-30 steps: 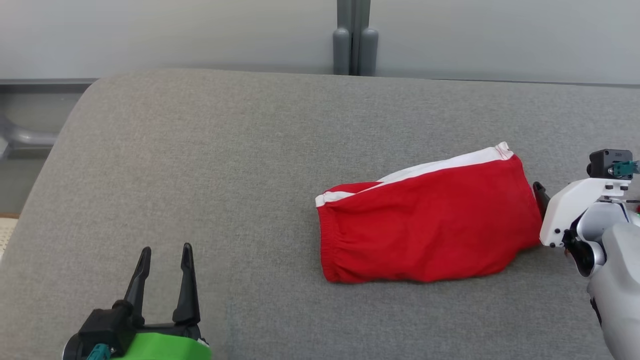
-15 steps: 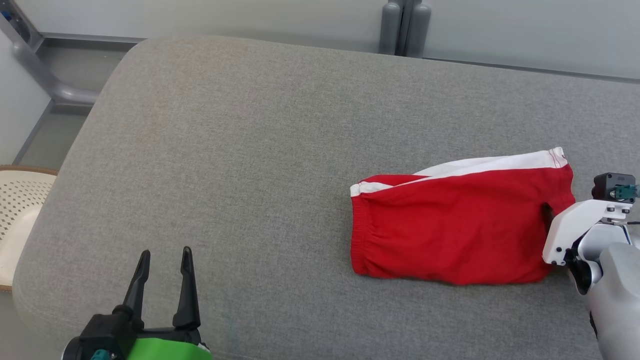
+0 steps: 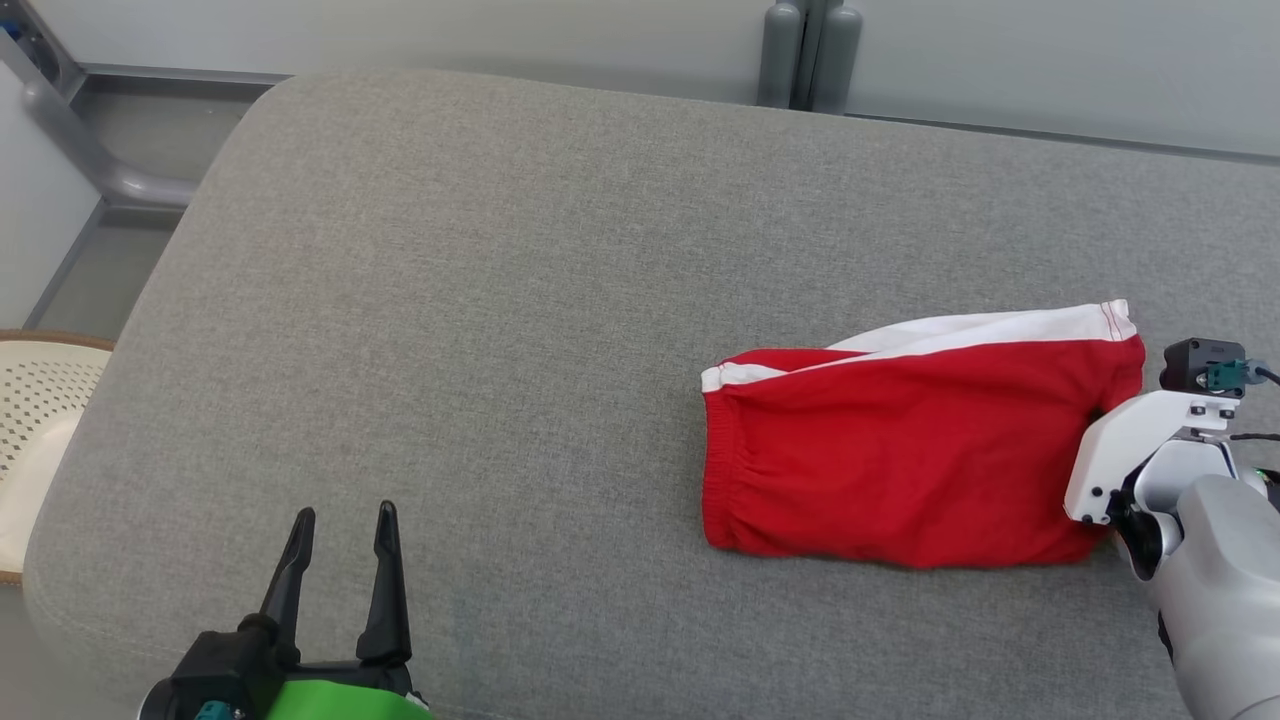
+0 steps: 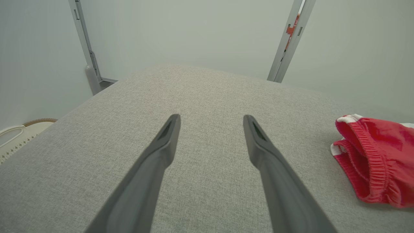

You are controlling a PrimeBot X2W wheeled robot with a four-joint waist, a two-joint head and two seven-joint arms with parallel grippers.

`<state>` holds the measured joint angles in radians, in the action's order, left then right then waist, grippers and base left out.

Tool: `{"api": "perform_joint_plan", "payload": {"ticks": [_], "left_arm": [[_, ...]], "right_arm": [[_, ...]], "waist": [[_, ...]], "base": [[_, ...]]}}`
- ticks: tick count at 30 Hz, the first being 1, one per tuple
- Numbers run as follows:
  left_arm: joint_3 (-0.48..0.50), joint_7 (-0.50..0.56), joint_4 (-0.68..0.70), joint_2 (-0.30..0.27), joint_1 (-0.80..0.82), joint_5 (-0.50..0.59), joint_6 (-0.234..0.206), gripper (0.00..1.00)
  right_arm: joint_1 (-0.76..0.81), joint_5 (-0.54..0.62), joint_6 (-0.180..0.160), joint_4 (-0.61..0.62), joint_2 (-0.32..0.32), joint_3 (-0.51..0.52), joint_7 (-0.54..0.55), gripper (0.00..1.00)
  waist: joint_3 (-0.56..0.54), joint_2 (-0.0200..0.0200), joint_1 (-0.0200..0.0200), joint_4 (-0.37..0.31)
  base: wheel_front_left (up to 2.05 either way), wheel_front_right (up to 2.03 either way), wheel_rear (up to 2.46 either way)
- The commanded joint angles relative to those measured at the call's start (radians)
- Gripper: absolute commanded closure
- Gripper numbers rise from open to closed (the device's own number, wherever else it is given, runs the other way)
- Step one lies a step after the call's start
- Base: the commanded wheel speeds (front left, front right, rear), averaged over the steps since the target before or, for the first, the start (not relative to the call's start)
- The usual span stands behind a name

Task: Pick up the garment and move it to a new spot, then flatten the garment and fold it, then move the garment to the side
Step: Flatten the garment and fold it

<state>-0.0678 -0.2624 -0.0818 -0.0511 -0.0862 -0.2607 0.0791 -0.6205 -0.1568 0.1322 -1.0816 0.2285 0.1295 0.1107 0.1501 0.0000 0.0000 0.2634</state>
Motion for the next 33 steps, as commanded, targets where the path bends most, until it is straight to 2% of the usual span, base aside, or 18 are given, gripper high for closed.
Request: {"api": "perform_joint_plan", "payload": {"ticks": [1,5,12,20,25,29,33], "left_arm": [[0.0,-0.003,-0.004,0.0,0.0,-0.009,-0.003,0.0],[-0.001,-0.003,-0.008,0.0,-0.004,-0.011,-0.005,0.0],[0.015,-0.003,-0.002,0.0,-0.038,-0.027,-0.011,0.0],[0.001,-0.003,-0.009,0.0,-0.067,-0.037,-0.014,0.0],[-0.001,-0.003,-0.008,0.0,-0.083,-0.044,-0.025,0.0],[0.007,-0.003,-0.01,0.0,-0.091,-0.042,-0.021,0.0],[0.005,-0.003,-0.012,0.0,-0.087,-0.037,-0.02,0.0]], "right_arm": [[0.023,-0.003,-0.004,-0.027,0.009,0.0,0.001,1.0],[0.018,0.014,-0.004,-0.005,0.042,0.021,-0.054,1.0],[0.053,0.058,-0.003,0.032,0.057,0.096,-0.129,1.0],[0.111,0.24,-0.003,0.159,0.084,0.23,-0.124,1.0],[0.153,0.388,-0.003,0.313,0.036,0.265,-0.06,1.0],[0.178,0.446,-0.003,0.447,-0.048,0.192,0.013,1.0],[0.193,0.43,-0.003,0.517,-0.118,0.085,0.078,1.0]], "waist": [[-0.001,0.0,0.0,-0.001],[-0.012,0.0,0.0,-0.01],[-0.067,0.0,0.0,-0.056],[-0.14,0.0,0.0,-0.11],[-0.171,0.0,0.0,-0.129],[-0.181,0.0,0.0,-0.136],[-0.186,0.0,0.0,-0.137]], "base": [[0.0,0.0,0.0],[0.0,0.0,0.0],[0.0,0.0,0.0],[0.0,0.0,0.0],[0.0,0.0,0.0],[0.0,0.0,0.0],[0.0,0.0,0.0]]}}
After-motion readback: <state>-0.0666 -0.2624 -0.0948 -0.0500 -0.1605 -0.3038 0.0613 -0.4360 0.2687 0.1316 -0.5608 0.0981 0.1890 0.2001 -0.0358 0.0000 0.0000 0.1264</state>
